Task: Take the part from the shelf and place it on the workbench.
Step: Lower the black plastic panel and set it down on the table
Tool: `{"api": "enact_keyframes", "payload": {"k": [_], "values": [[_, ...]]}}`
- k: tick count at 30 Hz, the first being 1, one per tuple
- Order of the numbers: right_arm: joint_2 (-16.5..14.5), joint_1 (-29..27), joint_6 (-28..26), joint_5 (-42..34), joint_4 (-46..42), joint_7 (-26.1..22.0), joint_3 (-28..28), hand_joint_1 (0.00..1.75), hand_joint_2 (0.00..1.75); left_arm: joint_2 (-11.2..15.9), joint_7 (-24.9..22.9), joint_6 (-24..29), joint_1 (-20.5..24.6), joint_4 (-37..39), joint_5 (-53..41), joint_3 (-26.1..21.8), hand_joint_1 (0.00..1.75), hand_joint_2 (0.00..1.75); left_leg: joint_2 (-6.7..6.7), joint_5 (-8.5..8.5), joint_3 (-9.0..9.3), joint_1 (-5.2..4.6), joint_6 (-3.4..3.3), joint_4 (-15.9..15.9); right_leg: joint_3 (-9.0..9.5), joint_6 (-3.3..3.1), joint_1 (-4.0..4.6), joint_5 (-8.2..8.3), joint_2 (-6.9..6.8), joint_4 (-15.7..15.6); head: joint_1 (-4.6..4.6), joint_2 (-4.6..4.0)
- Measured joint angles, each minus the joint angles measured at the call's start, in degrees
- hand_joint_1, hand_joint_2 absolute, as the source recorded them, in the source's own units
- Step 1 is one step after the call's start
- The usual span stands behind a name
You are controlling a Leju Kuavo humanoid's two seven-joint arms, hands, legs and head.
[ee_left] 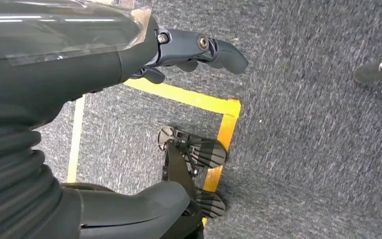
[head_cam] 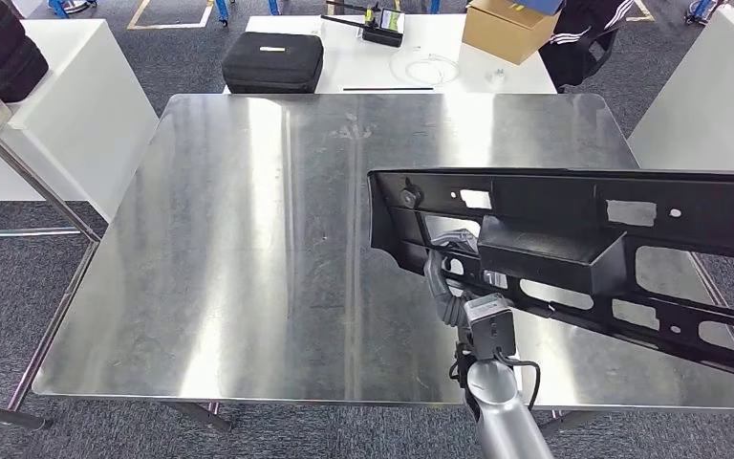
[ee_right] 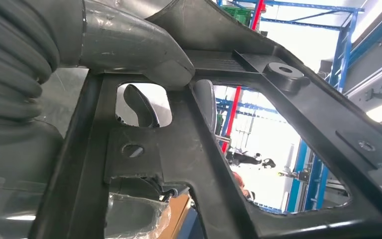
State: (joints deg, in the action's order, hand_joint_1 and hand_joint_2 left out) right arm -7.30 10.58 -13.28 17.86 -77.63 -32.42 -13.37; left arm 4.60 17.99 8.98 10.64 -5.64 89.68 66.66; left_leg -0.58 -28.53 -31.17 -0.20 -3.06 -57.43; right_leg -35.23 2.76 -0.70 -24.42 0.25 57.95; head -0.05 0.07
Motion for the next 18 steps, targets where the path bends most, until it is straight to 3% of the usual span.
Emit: {"api": "enact_keyframes", "payload": {"k": [7,18], "values": [[-0.1,3.5,-2.1,2.6,3.5,-1.0,-2.7,1.75,1.75,0.0,-0.4,-0.2,0.3,0.0,0.0,1.0,0.0,1.75,0.17,0.01,0.06,0.15,1.25,0.3,0.0,-0.71,0.2,-0.11,0.13,0.1,0.01,0.0],[-3.3,16.9,-9.1,8.8,21.9,-0.1,-12.6,1.75,1.75,-0.3,-3.6,-0.5,2.3,-0.5,-1.1,5.9,0.0,1.75,0.18,0.12,0.26,-0.15,1.39,0.3,0.17,-0.8,0.0,0.0,0.13,0.1,0.01,0.0]]}}
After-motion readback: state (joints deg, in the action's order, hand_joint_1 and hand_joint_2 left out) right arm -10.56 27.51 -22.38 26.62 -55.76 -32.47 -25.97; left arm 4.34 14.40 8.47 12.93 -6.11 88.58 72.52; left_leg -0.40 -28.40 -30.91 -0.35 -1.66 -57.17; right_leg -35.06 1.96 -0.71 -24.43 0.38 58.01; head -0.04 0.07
